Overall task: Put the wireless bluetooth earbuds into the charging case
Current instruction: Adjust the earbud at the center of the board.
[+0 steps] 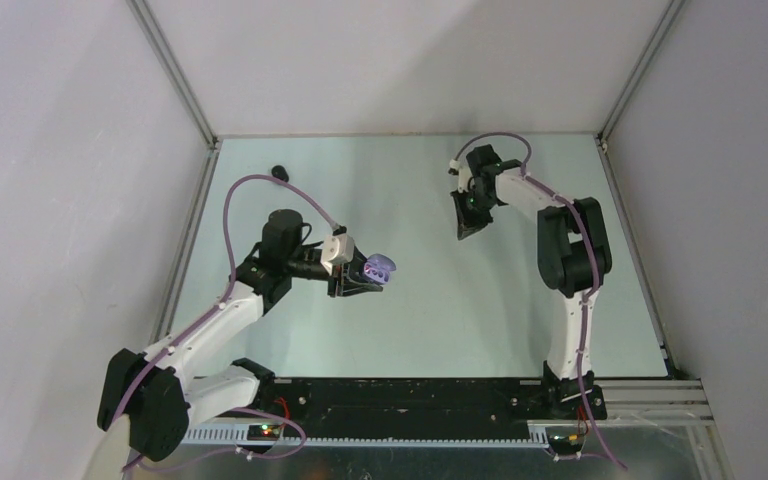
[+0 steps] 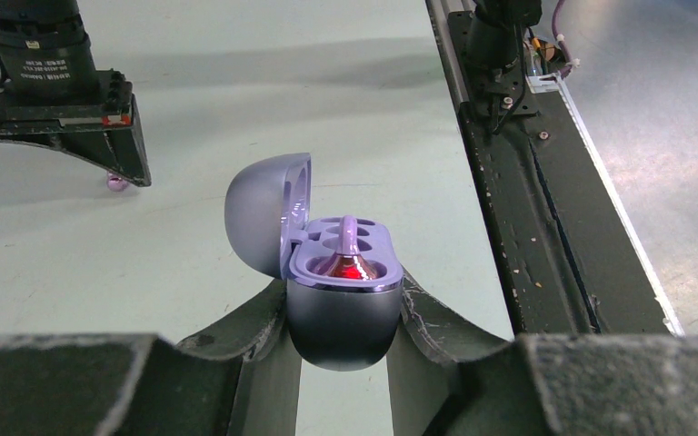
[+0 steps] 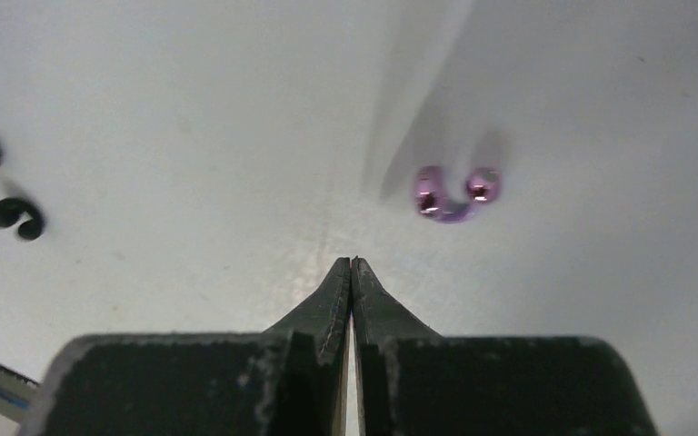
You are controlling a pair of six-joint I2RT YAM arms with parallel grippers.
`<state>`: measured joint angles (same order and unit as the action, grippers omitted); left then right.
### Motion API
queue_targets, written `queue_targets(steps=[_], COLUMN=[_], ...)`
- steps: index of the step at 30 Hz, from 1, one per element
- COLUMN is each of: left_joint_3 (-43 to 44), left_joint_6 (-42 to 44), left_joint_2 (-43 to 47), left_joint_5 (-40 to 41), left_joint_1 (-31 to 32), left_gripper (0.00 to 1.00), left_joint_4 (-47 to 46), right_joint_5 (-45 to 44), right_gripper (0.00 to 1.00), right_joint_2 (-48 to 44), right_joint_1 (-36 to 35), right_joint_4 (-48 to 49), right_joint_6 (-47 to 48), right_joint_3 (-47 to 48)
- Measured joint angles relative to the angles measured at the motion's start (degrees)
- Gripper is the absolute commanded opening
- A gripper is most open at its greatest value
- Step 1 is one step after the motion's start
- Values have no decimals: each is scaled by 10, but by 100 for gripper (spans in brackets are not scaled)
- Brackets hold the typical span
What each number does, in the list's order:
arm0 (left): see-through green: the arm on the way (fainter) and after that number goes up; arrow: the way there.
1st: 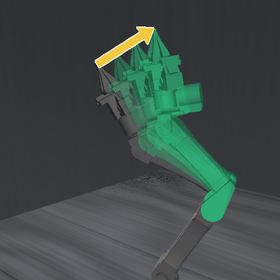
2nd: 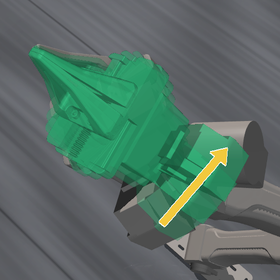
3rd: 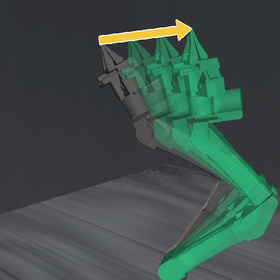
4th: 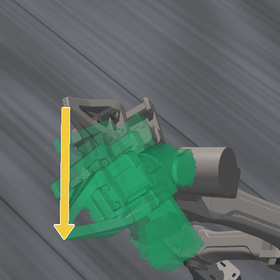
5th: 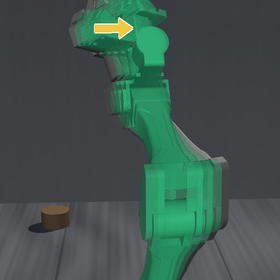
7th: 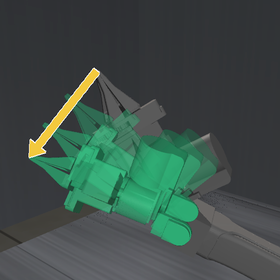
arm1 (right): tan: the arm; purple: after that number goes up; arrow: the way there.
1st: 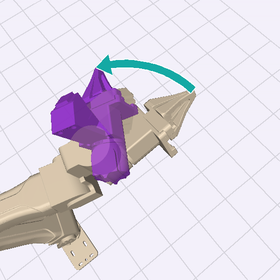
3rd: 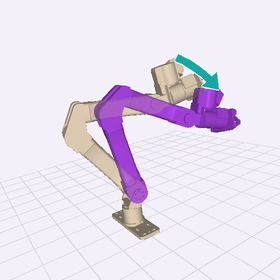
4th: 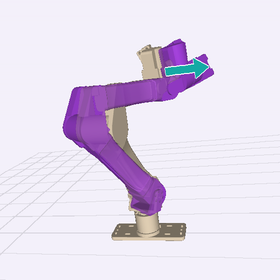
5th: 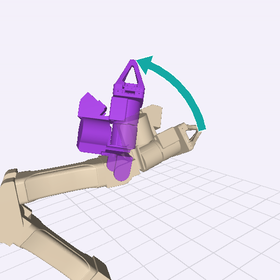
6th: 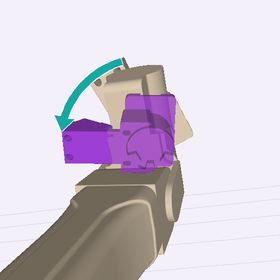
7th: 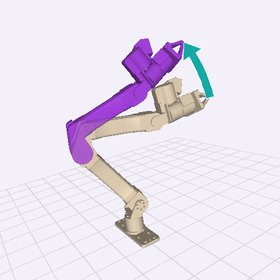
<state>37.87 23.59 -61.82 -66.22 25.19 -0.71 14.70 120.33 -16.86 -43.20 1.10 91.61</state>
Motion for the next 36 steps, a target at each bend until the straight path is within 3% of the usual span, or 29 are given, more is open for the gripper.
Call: queue_targets(steps=[5, 11, 23, 36], left_joint_3=[0, 0, 0, 0], left_joint_6=[0, 0, 0, 0], left_joint_2=[0, 0, 0, 0], left_joint_5=[0, 0, 0, 0], left_joint_1=[2, 3, 3, 4], left_gripper=[0, 0, 0, 0], left_joint_4=[0, 0, 0, 0], right_joint_5=[16, -40, -183, -204], right_gripper=[6, 6, 6, 6], right_joint_2=[-16, -3, 80, 83], right_joint_1=[-36, -77, -65, -56], right_joint_4=[-4, 0, 6, -6], right_joint_6=[16, 18, 37, 41], right_joint_3=[23, 102, 142, 142])
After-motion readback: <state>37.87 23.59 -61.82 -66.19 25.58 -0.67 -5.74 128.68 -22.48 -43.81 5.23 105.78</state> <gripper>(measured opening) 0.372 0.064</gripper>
